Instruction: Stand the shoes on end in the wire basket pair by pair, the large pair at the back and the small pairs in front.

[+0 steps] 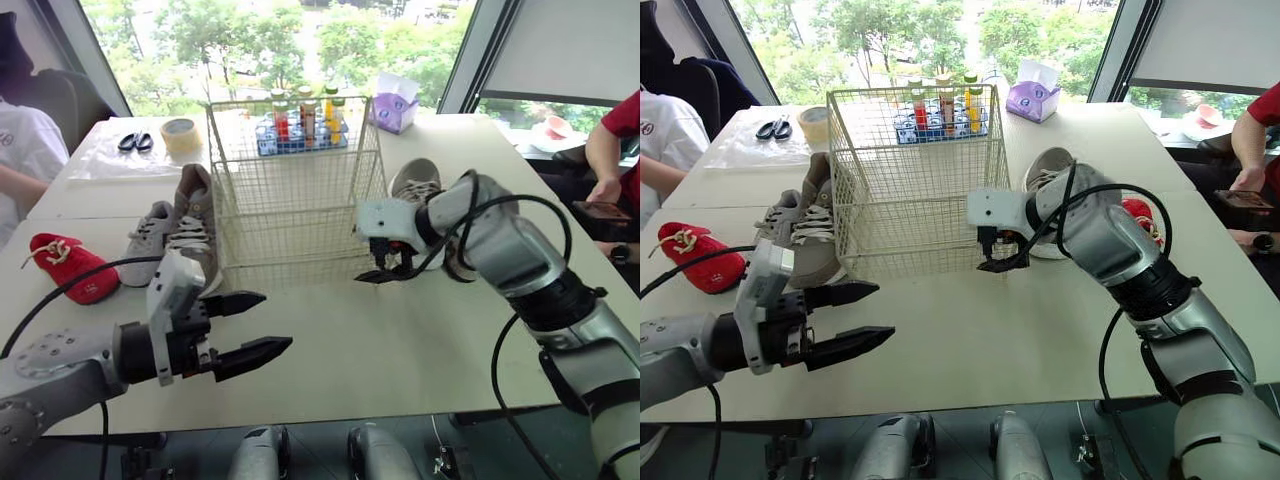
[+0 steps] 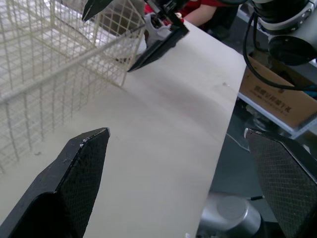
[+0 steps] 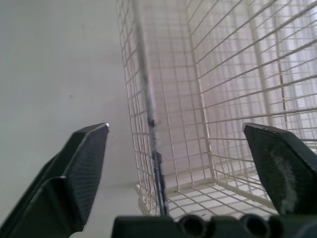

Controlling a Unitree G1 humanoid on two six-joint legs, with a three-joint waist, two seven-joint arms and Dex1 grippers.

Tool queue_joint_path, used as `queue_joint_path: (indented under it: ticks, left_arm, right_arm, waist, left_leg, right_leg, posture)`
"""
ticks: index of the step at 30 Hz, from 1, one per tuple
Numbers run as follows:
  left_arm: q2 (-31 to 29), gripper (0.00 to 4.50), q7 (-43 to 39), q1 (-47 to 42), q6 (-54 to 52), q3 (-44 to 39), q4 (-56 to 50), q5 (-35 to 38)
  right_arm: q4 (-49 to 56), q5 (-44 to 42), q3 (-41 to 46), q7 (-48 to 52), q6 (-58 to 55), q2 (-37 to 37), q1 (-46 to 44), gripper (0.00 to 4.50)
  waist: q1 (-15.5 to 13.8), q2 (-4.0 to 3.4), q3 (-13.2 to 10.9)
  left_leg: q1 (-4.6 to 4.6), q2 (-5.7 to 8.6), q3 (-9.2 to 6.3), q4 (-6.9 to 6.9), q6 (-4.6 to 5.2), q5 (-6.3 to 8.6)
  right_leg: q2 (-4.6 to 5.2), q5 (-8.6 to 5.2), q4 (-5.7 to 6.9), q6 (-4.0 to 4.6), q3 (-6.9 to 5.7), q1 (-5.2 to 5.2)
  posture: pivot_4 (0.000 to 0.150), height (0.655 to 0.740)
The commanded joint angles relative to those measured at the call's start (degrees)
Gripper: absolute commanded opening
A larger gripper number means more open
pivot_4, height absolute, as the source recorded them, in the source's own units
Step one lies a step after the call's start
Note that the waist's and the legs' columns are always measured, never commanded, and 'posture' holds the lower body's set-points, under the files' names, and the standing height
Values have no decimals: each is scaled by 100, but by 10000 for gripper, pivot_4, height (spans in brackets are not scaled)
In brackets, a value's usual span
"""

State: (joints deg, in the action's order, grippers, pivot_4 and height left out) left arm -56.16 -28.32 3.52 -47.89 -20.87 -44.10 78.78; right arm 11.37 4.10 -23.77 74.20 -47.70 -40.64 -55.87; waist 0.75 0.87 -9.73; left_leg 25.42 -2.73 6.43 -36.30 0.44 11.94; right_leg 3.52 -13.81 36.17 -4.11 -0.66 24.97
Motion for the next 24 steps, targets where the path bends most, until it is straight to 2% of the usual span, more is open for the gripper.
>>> queue_joint_path:
  ticks: [1, 4, 5, 8, 10, 13, 18, 24]
  left_arm:
    - [7, 45000, -91, -253, 90, -19, 149, 182]
    - [141, 45000, 7, -569, 125, 62, 363, 332]
    - [251, 45000, 110, -732, 171, 145, 446, 332]
    - [776, 45000, 476, -1345, 270, 586, 622, 339]
    - [1015, 45000, 647, -1520, 249, 791, 585, 357]
    - [1228, 45000, 1003, -1438, 217, 985, 456, 336]
    - [1084, 45000, 1121, -800, 163, 899, 15, 484]
    - [653, 45000, 874, -287, 151, 614, -165, 464]
  right_arm:
    - [599, -825, 1473, -44, -1666, -241, -548, 44286]
    - [374, -1172, 2786, -706, -2533, -40, -728, 44286]
    - [296, -1194, 3180, -1019, -2484, 53, -669, 44286]
    - [526, -1151, 4353, -2040, -1915, 515, 189, 44286]
    - [890, -1173, 4745, -2656, -1709, 985, 779, 44286]
    - [1279, -953, 4873, -3802, -1054, 1834, 1685, 44286]
    - [1148, -699, 4347, -4751, 299, 2469, 2833, 44286]
    - [306, -633, 3733, -5263, 1403, 2723, 3095, 44286]
  waist:
    - [-6, 0, 0]
    - [-12, 5, 3]
    - [-10, 11, 7]
    - [-15, 45, 29]
    - [-6, 58, 37]
    - [40, 40, 32]
    - [27, 33, 30]
    - [15, 33, 30]
  left_leg:
    - [2, 0, 0, 0, 0, 0]
    - [1, 0, -3, -1, -1, 1]
    - [0, 0, -5, -1, -1, 2]
    - [-8, 0, -12, 1, -13, 10]
    - [-9, 0, -18, 0, -3, 4]
    - [-8, 1, -8, 2, 5, 2]
    - [-8, -2, -11, 10, -8, -7]
    - [-12, -2, -12, 2, -15, -12]
  right_leg:
    - [1, 0, 1, 0, 0, 1]
    - [11, 0, 0, 0, -1, -1]
    - [15, 0, -2, 1, -1, -2]
    - [17, 0, -7, 2, -5, -18]
    - [18, 0, -12, 2, -6, -30]
    - [15, 2, -1, -2, -2, -22]
    - [-17, 10, 15, -26, -2, -7]
    - [-22, -2, 15, -4, -2, -13]
  posture:
    - [1500, 7351]
    - [1500, 7351]
    - [1500, 7351]
    - [1500, 7351]
    - [1500, 7351]
    - [1500, 7351]
    - [1500, 7351]
    - [1500, 7351]
